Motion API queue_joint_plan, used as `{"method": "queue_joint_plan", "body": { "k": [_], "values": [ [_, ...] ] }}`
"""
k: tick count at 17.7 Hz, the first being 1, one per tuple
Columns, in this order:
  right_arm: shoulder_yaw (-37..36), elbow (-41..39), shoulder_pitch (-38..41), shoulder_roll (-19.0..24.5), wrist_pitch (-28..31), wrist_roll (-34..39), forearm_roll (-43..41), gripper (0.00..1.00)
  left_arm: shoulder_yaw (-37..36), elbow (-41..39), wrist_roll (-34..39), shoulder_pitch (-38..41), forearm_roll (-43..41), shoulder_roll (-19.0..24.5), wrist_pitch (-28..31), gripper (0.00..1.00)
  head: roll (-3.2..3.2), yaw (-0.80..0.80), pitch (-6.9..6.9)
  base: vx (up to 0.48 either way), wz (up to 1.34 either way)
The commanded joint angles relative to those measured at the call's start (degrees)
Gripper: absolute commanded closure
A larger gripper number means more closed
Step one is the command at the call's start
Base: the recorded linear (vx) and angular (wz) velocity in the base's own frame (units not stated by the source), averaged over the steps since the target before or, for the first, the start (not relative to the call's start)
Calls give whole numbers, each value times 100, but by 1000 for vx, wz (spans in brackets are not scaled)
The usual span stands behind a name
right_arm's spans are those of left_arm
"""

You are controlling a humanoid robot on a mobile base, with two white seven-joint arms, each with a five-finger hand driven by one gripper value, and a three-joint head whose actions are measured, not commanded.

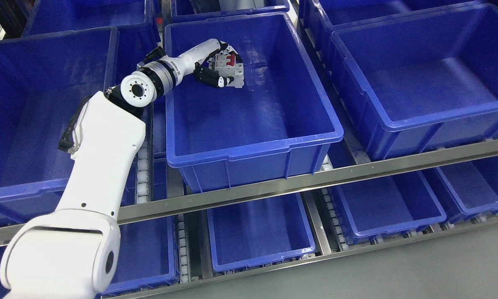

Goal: Place circuit breaker on shelf
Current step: 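Lower the breaker into the upper blue bin with the left hand, then open the left hand to release the breaker in the bin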

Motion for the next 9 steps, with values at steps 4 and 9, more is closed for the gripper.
{"method": "queue_joint_plan", "body": {
  "k": [4,9],
  "values": [
    [114,0,0,-100,977,3,0,0,-626,794,233,-49,-4,100,49,76,0,0,0,0,0],
    [114,0,0,-100,977,3,0,0,-635,794,357,-49,-4,100,57,68,0,0,0,2,11]
  ]
}}
